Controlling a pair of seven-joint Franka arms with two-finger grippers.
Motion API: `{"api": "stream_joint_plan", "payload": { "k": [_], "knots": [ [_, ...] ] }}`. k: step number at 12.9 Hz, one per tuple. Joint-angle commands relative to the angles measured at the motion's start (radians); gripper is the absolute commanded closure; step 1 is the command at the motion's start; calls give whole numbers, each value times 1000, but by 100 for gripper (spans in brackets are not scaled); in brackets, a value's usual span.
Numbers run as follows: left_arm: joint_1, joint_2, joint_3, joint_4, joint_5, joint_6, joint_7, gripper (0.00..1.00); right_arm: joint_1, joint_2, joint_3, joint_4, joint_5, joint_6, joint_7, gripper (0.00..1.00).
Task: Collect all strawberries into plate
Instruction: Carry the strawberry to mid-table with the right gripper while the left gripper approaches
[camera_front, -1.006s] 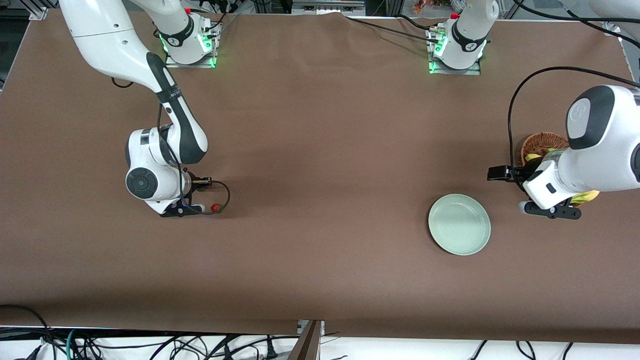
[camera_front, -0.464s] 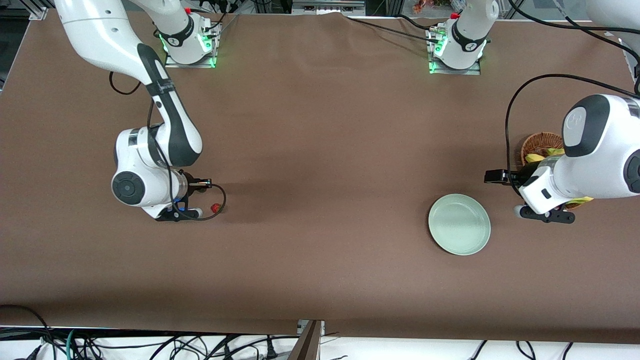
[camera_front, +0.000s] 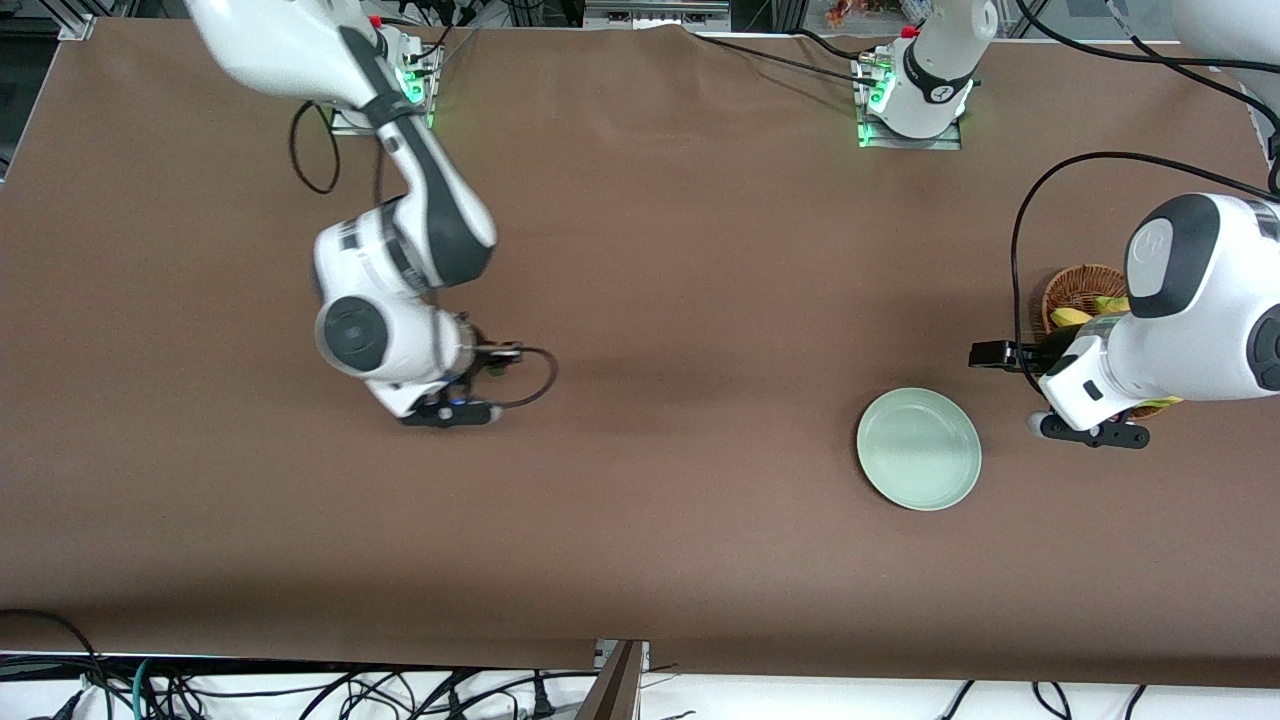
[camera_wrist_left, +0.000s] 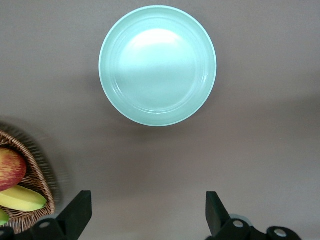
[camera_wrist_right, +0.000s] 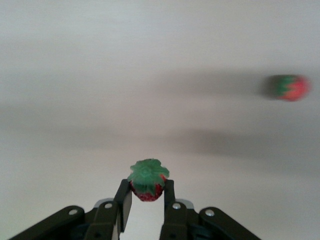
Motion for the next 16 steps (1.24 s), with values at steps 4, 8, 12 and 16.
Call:
{"api": "stream_joint_plan", "payload": {
  "k": [4,8,12,16],
  "knots": [
    [9,56,-7,35,19,-24,10,0,233,173,-7,131,167,289,280,89],
    [-2,90,-4,35,-18,19,3,0,327,239,-7,153,167,499,442,89],
    [-3,104,-3,29,-13,79,0,0,356,269,-7,153,165,548,488,89],
    [14,127,0,32,-12,109,1,0,412,292,-10,145,159,631,525,89]
  ]
}}
